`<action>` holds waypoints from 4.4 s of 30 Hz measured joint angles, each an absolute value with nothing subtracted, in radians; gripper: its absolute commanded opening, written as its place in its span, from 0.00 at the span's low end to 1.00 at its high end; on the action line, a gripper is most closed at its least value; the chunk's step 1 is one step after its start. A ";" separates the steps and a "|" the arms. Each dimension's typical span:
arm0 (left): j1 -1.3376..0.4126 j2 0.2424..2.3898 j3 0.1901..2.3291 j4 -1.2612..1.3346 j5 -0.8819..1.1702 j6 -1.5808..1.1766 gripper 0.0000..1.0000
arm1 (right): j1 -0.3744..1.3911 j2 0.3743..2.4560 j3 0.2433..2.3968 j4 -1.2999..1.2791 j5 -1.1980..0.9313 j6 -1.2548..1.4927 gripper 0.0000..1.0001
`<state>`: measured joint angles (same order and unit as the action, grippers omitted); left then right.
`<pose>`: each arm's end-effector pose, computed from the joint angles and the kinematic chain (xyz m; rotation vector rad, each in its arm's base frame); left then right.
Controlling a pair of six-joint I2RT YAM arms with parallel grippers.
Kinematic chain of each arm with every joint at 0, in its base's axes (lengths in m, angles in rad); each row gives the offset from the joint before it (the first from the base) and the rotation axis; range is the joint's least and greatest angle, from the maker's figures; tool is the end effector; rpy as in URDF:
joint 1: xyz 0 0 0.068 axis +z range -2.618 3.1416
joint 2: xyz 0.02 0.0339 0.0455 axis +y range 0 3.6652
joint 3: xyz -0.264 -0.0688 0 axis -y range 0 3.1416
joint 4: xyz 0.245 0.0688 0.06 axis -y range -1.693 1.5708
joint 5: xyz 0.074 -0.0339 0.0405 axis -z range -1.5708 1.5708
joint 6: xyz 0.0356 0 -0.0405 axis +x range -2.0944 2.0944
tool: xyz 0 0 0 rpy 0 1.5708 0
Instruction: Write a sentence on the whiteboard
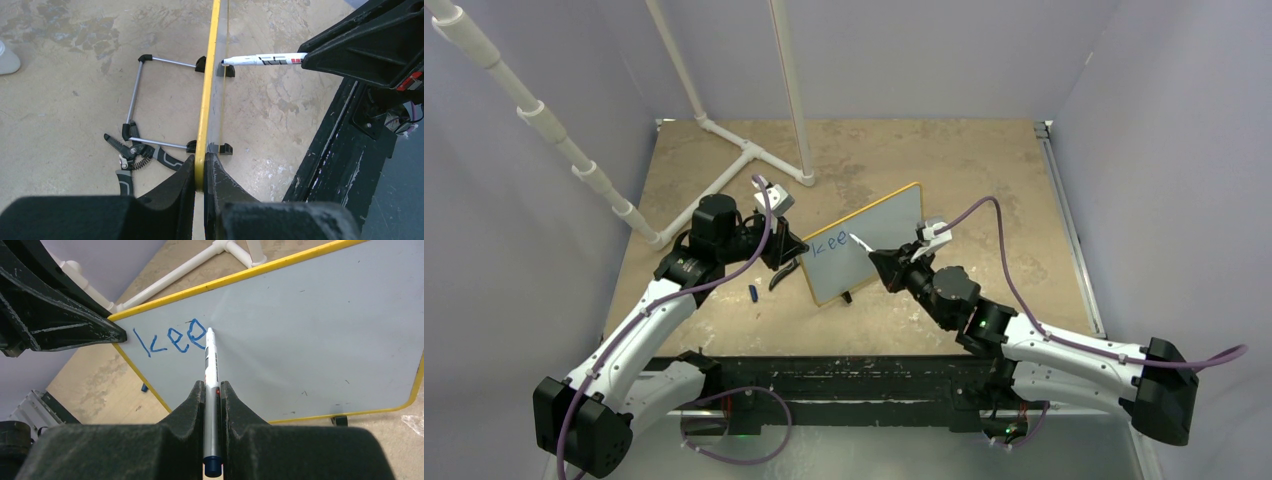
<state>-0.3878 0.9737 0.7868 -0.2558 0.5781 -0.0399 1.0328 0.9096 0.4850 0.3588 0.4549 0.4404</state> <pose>0.1938 -0.1002 0.3008 0.7179 1.9077 -0.8511 0.1219 0.1737 0.2686 -0.1393 1.6786 0.7531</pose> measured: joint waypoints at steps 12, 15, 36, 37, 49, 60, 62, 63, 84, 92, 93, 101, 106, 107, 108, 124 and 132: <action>-0.388 0.974 0.787 -0.256 0.577 -0.040 0.00 | 1.033 0.944 0.490 0.372 0.462 0.430 0.00; -0.388 0.974 0.787 -0.256 0.577 -0.040 0.00 | 1.033 0.944 0.490 0.369 0.462 0.434 0.00; -0.388 0.974 0.787 -0.256 0.576 -0.040 0.00 | 1.033 0.952 0.481 0.291 0.453 0.514 0.00; -0.388 0.974 0.787 -0.256 0.576 -0.040 0.00 | 1.033 0.951 0.480 0.291 0.453 0.516 0.00; -0.388 0.973 0.787 -0.256 0.580 -0.040 0.00 | 1.033 0.847 0.457 0.309 0.427 0.500 0.00; -0.388 0.973 0.787 -0.256 0.580 -0.040 0.00 | 1.033 0.884 0.457 0.385 0.435 0.458 0.00; -0.388 0.973 0.787 -0.256 0.580 -0.040 0.00 | 1.033 0.890 0.457 0.401 0.436 0.453 0.00; -0.388 0.973 0.787 -0.256 0.580 -0.040 0.00 | 1.033 0.892 0.457 0.411 0.436 0.451 0.00; -0.388 0.973 0.787 -0.256 0.581 -0.040 0.00 | 1.033 0.937 0.457 0.447 0.487 0.452 0.00; -0.388 0.973 0.787 -0.256 0.580 -0.040 0.00 | 1.033 0.934 0.457 0.426 0.512 0.472 0.00; -0.387 0.973 0.787 -0.256 0.580 -0.040 0.00 | 1.033 0.934 0.457 0.423 0.514 0.475 0.00; -0.388 0.973 0.787 -0.256 0.580 -0.040 0.00 | 1.033 0.936 0.457 0.411 0.513 0.482 0.00; -0.388 0.973 0.787 -0.256 0.580 -0.040 0.00 | 1.033 0.937 0.457 0.411 0.505 0.483 0.00; -0.388 0.973 0.787 -0.256 0.580 -0.040 0.00 | 1.033 0.937 0.457 0.410 0.504 0.483 0.00; -0.387 0.973 0.787 -0.256 0.580 -0.040 0.00 | 1.033 0.937 0.457 0.411 0.502 0.483 0.00; -0.388 0.973 0.787 -0.256 0.581 -0.040 0.00 | 1.033 0.933 0.444 0.413 0.453 0.479 0.00; -0.388 0.973 0.787 -0.255 0.580 -0.041 0.37 | 1.033 0.857 0.425 0.403 0.454 0.479 0.00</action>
